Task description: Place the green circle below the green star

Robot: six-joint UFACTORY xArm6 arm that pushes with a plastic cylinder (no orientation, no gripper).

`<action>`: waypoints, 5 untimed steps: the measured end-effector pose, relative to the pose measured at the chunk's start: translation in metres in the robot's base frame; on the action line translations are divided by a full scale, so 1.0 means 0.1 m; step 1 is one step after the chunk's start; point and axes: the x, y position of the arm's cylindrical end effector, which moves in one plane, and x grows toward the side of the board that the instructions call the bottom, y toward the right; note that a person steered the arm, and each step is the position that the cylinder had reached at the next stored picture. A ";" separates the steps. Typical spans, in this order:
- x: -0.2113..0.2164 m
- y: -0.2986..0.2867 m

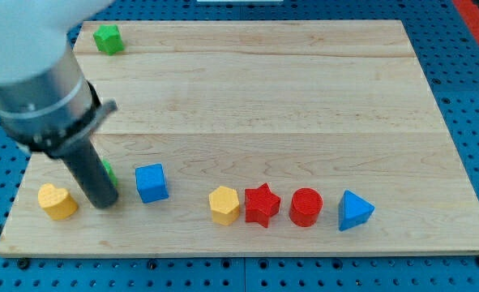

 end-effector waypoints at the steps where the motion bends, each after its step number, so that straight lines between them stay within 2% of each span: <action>1: -0.60 -0.19; 2: -0.43 -0.30; 3: -0.50 -0.42; 5: -1.91 -0.33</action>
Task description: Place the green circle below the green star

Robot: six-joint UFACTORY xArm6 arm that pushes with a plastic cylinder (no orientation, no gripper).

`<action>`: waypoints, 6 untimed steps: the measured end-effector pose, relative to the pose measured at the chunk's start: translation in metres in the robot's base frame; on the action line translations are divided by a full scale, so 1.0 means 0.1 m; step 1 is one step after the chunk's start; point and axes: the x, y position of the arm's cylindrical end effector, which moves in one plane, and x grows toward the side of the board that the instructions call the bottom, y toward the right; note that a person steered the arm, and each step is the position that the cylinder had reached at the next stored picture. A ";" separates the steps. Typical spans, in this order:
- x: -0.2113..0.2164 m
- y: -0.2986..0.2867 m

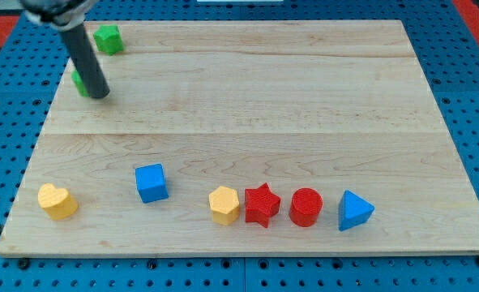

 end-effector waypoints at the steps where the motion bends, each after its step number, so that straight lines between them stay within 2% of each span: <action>1: 0.41 0.01; 2: 0.18 -0.38; 3: -0.28 -0.33; 5: -0.48 -0.72; 6: -0.53 -0.40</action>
